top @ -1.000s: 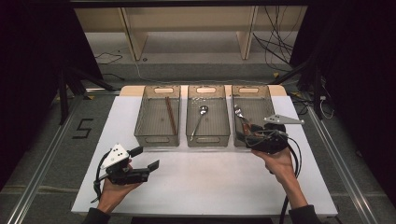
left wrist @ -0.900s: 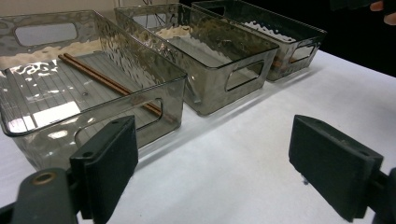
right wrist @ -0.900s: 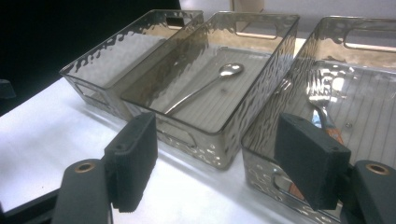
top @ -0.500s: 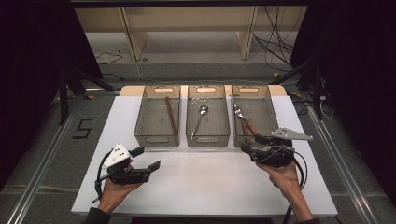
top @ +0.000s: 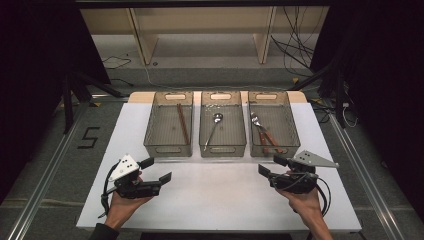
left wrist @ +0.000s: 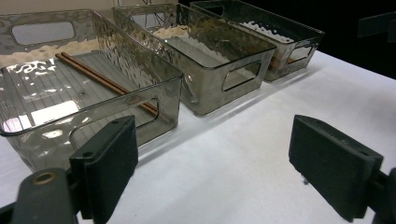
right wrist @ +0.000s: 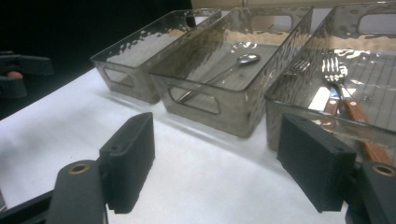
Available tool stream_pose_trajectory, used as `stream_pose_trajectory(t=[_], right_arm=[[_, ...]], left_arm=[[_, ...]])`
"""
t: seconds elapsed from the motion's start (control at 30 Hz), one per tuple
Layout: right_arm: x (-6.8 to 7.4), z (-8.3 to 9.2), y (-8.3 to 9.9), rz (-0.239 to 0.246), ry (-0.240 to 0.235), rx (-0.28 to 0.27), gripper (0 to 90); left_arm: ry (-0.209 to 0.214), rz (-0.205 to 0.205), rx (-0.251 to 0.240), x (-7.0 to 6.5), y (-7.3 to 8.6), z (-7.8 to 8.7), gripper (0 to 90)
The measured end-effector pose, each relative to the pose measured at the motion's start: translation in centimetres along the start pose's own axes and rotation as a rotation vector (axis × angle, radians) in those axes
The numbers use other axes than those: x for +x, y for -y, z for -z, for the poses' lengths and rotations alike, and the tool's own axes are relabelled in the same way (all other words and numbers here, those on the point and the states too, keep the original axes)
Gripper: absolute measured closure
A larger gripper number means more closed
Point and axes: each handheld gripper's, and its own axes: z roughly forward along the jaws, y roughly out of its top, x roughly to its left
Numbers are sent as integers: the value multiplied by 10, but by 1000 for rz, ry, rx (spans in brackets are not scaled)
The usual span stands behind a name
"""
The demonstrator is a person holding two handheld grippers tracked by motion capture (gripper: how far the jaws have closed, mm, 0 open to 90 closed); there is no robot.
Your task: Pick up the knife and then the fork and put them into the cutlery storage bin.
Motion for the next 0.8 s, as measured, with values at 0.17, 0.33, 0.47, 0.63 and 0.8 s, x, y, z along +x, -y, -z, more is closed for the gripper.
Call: stream_pose_trajectory(t=[0.17, 0.33, 0.47, 0.63, 0.8], right_arm=[[8, 4, 8, 10, -14, -16, 280], [14, 6, 17, 25, -16, -22, 280], [17, 7, 24, 34, -12, -22, 274], [18, 10, 31, 47, -3, -26, 269], [18, 10, 34, 54, 5, -26, 256]], left_arm=[[5, 2, -4, -2, 1, 3, 153], [6, 6, -8, -2, 2, 5, 153], [9, 2, -6, -4, 2, 6, 153], [14, 0, -3, -5, 3, 6, 153], [17, 2, -2, -6, 3, 6, 152]])
